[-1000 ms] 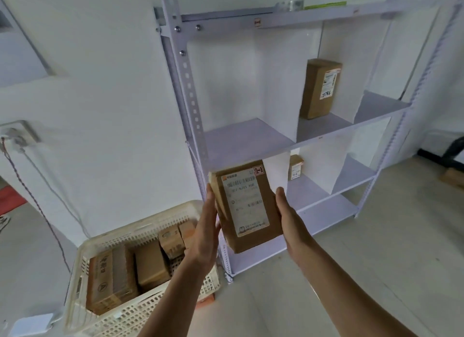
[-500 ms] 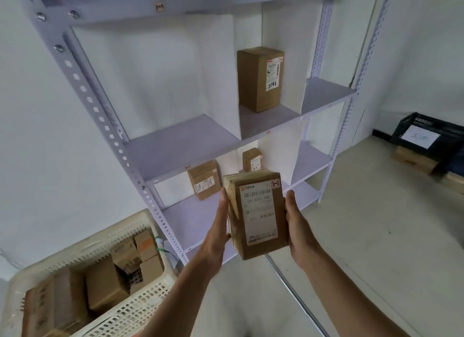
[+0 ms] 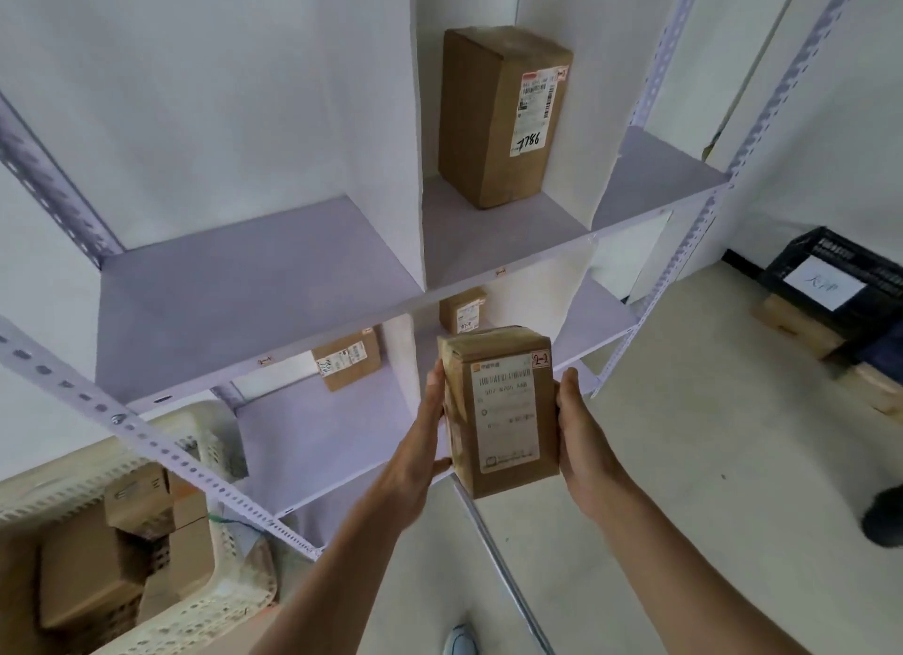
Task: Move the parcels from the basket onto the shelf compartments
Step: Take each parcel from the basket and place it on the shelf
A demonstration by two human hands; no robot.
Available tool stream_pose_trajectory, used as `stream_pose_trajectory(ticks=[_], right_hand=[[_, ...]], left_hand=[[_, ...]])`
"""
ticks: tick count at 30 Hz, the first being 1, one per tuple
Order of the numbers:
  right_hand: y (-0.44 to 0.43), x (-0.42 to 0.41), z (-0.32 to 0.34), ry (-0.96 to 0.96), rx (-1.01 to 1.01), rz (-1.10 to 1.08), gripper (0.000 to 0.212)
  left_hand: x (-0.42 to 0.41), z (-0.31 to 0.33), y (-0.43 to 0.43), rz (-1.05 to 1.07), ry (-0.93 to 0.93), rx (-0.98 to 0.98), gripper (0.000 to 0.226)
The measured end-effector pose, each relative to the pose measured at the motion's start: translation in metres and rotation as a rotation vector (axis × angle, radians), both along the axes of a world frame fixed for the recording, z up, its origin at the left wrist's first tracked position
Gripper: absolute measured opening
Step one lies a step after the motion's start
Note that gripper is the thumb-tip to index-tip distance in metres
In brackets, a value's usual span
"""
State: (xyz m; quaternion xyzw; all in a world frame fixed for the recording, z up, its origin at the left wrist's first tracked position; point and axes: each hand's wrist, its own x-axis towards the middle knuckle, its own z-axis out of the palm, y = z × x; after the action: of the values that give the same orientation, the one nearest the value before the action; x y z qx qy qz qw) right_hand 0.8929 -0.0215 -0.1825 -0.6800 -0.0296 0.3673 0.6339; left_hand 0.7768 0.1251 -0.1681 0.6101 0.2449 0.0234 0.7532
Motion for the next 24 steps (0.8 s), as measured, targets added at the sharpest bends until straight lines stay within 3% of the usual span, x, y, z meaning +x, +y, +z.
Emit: stream_pose_trajectory(ticks=[7, 9, 11, 14, 20, 24], right_hand=[[0.021, 0.073, -0.019, 0.021, -0.036, 0.047, 0.076], [0.026, 0.090, -0.027, 0.023, -0.036, 0.067, 0.073], [0.030, 0.108, -0.033, 0.029, -0.041, 0.094, 0.074], [0.038, 0.136, -0.048, 0.054, -0.046, 0.129, 0.075], [0.052, 0.200, -0.094, 0.115, -0.075, 0.275, 0.056], [0.066, 0.240, -0.128, 0.150, -0.099, 0.384, 0.053]], left_hand=[[0.070, -0.026, 0.015, 0.105, 0.036, -0.051, 0.047], [0.085, -0.038, 0.018, 0.149, 0.071, -0.063, 0.081], [0.098, -0.047, 0.019, 0.181, 0.097, -0.074, 0.099], [0.119, -0.051, 0.021, 0.238, 0.081, -0.084, 0.086], [0.169, -0.071, 0.017, 0.399, 0.091, -0.080, 0.057], [0.200, -0.112, 0.017, 0.530, 0.095, -0.086, 0.072]])
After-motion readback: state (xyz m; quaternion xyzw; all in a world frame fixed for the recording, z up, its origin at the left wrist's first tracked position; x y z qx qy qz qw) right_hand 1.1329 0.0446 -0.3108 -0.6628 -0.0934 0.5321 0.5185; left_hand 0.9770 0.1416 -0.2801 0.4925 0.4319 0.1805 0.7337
